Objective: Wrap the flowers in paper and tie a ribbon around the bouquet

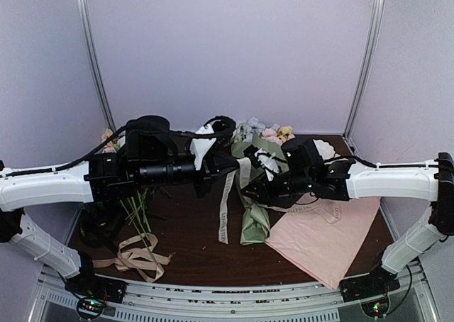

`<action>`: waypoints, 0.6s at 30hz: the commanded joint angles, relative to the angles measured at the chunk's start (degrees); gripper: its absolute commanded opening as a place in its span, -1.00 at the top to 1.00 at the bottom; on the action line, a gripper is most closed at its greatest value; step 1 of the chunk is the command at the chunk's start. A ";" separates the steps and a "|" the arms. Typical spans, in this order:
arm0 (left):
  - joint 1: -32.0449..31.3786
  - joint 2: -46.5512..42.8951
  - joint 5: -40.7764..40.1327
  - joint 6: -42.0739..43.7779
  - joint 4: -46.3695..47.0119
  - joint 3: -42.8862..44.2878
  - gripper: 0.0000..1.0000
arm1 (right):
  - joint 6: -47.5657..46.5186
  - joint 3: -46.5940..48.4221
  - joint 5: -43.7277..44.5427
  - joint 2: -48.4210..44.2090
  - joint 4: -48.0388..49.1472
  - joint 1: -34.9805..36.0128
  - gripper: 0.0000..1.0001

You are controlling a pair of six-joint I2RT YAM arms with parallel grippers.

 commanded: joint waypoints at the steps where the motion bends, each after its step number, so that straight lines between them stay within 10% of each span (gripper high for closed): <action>1: -0.19 -1.53 -0.63 0.62 1.77 0.48 1.00 | 1.72 1.34 1.81 0.28 5.66 0.34 0.80; 12: -0.35 -2.94 -0.25 1.99 2.42 -12.15 1.00 | 3.21 -2.52 3.58 -3.38 7.00 -1.96 1.00; 16: -1.07 3.51 2.81 6.75 0.53 -15.40 -0.35 | 2.46 -2.46 3.51 -3.35 6.57 -2.37 1.00; 18: -1.10 5.42 3.90 9.13 -0.13 -16.76 -0.67 | 1.73 -2.53 3.32 -3.27 6.40 -2.51 1.00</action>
